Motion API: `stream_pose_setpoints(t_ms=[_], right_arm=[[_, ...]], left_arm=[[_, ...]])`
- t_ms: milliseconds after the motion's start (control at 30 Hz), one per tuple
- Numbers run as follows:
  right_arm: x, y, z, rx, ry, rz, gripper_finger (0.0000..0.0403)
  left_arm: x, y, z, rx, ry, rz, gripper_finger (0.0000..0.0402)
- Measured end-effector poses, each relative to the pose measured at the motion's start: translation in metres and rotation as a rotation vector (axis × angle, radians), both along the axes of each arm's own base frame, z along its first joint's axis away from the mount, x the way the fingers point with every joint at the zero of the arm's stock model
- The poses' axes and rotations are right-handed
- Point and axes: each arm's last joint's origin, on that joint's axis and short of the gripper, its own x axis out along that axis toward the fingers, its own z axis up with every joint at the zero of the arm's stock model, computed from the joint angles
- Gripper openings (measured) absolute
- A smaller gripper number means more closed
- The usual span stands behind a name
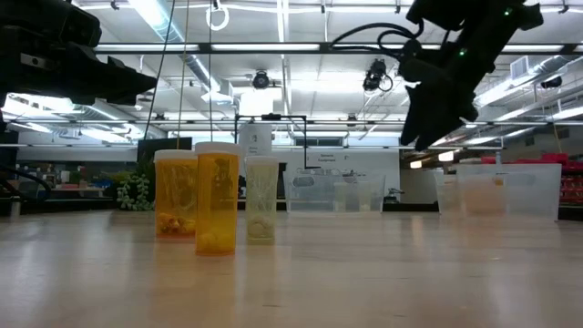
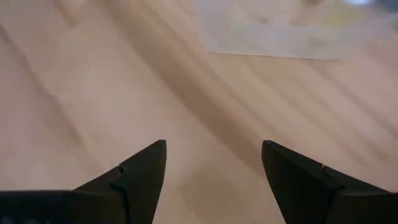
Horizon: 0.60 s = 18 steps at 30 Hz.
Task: Pick and place medicine bottles into bin by pill shape (circle, oval)
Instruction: Put the small yellow pill bottle into the left transparent bin
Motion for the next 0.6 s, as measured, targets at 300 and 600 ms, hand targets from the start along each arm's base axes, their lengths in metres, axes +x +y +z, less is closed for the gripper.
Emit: stream_pose_setpoints(t_ms=[300, 600], right_arm=[[0.045, 0.024, -0.016, 0.004, 0.014, 0.104, 0.0271], [0.108, 0.054, -0.003, -0.064, 0.028, 0.307, 0.0271]], left_arm=[[0.000, 0.000, 0.000, 0.000, -0.001, 0.000, 0.0107], [0.000, 0.000, 0.000, 0.000, 0.000, 0.000, 0.0107]])
